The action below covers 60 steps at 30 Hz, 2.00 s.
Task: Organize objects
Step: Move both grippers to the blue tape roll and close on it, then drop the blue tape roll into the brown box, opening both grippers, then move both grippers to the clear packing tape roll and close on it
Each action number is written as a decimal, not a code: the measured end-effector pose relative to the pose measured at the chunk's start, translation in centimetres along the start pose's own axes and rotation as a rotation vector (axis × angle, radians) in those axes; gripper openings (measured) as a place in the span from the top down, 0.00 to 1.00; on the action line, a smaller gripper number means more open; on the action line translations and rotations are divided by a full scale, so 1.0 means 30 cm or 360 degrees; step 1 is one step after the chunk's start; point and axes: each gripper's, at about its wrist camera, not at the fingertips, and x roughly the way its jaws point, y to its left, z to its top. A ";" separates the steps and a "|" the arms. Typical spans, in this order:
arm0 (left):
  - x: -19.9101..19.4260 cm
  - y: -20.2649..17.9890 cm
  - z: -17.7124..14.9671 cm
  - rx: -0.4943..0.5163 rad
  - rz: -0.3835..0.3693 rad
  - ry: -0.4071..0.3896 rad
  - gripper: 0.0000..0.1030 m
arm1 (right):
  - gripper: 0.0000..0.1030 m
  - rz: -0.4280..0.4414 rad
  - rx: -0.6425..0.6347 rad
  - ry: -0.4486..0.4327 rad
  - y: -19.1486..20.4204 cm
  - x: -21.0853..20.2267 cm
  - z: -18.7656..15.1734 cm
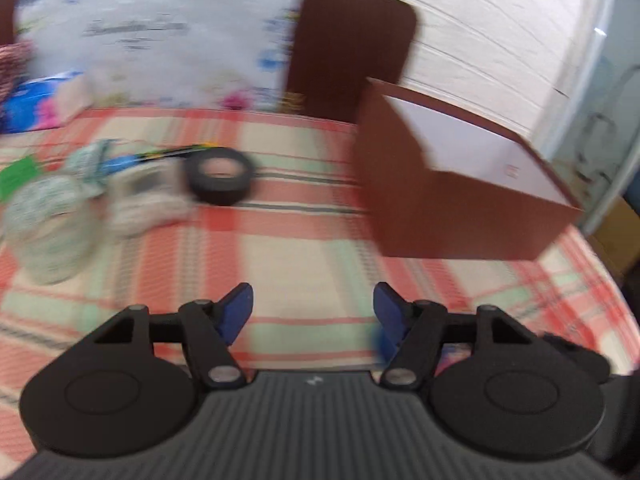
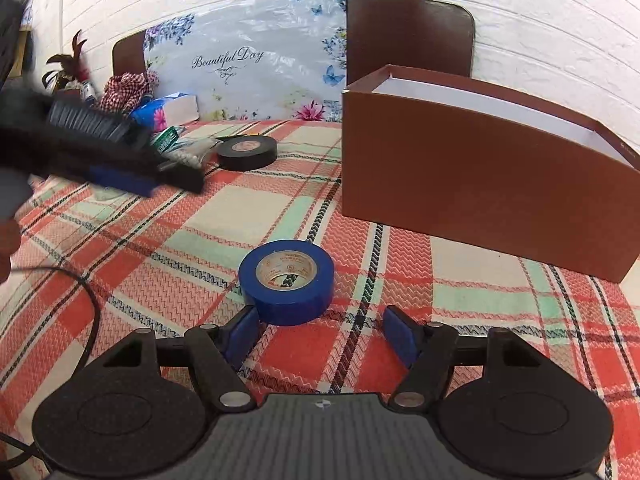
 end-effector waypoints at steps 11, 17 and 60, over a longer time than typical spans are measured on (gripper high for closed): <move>0.135 -0.094 -0.064 -0.0026 -0.0079 0.0326 0.73 | 0.47 0.0080 -0.0112 -0.0017 0.049 0.053 0.033; -0.002 -0.196 0.093 0.0120 -0.0156 0.0060 0.75 | 0.46 -0.0104 -0.0120 -0.0494 0.034 -0.070 0.072; -0.231 0.717 -0.183 -0.0540 0.1021 -0.0377 0.34 | 0.35 0.0559 -0.0504 -0.0258 0.495 0.222 0.313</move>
